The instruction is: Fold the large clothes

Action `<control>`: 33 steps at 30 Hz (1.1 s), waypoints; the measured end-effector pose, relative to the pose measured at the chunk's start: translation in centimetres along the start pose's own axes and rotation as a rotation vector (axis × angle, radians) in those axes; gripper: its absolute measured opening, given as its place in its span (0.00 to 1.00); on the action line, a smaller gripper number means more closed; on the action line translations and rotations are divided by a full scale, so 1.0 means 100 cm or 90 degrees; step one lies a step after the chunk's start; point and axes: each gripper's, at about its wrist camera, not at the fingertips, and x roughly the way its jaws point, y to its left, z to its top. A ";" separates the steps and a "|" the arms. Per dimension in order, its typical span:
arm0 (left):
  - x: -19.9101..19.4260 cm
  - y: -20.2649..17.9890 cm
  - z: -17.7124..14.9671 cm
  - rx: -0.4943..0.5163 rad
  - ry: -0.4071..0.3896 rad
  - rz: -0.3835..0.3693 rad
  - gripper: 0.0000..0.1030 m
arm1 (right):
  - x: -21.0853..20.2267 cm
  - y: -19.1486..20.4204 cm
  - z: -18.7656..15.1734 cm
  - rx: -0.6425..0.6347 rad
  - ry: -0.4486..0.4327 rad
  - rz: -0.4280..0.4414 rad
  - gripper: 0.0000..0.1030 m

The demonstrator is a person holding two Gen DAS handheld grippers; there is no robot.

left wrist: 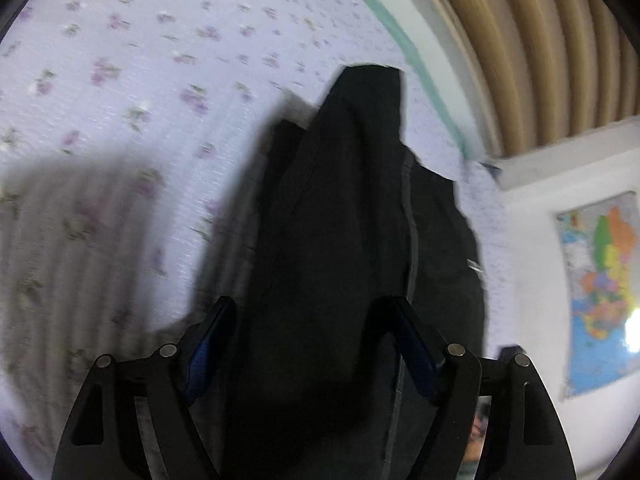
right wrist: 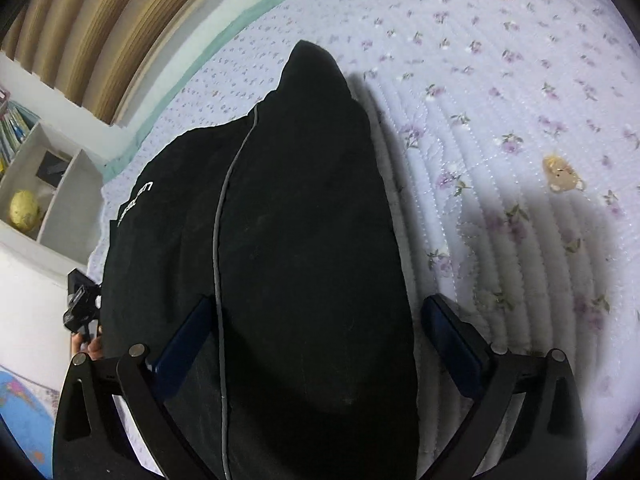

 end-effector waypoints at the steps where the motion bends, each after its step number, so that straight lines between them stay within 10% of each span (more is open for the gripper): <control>1: -0.001 -0.004 -0.003 0.005 0.004 -0.037 0.76 | 0.000 0.001 0.000 -0.009 0.007 0.002 1.00; 9: 0.015 -0.005 -0.001 -0.015 0.023 -0.051 0.76 | 0.028 0.039 0.007 -0.106 0.065 0.016 0.99; 15: 0.041 -0.022 -0.002 0.013 0.033 -0.005 0.76 | 0.063 0.030 0.036 -0.011 0.074 0.088 1.00; 18: 0.035 -0.035 -0.009 0.037 0.005 0.019 0.49 | 0.059 0.038 0.032 -0.037 0.058 0.070 0.88; 24: -0.012 -0.076 -0.046 0.066 -0.074 -0.033 0.29 | 0.023 0.067 0.017 -0.089 0.004 0.043 0.49; 33: -0.132 -0.173 -0.132 0.158 -0.122 -0.134 0.29 | -0.093 0.141 -0.028 -0.141 -0.085 0.127 0.42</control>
